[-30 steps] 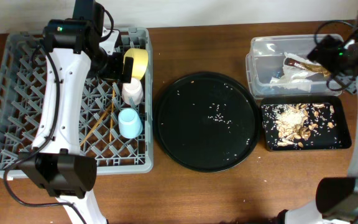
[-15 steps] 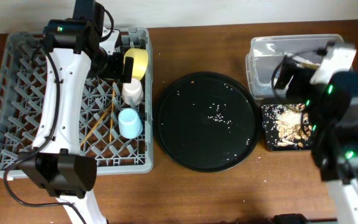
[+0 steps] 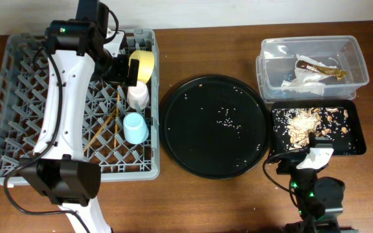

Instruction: Sort waste into correct bins and load items into the dishwasher rack

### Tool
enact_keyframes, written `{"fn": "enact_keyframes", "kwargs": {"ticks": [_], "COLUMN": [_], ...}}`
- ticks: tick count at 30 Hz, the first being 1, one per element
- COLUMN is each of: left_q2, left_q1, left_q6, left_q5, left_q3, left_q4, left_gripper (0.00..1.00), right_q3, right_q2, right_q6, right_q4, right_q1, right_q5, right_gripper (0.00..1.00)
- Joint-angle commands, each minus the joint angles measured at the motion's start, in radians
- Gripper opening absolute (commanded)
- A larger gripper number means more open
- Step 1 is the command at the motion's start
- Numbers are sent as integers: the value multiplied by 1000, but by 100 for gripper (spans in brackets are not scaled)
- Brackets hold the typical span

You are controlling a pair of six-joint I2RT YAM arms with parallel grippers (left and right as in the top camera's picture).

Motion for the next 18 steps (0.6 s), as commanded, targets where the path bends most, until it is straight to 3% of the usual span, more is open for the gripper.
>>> {"fn": "enact_keyframes", "kwargs": {"ticks": [1,8,18], "left_q2": [-15,-15,-15], "left_q1": [6,6,6], "left_q6": [-3,-3,-3], "left_q5": [10,10,10], "left_q3": [14,14,14], "left_q4": [0,0,0], "left_gripper": [99,99,99], "right_q3": [-62,-154,-154], "right_q2": [-61,-226,-228], "right_q6": [11,5,-4], "right_q4": [14,-21,-21], "right_q1": [6,48,51], "right_q5": [-16,-18,-18], "right_gripper": [98,99,98]}}
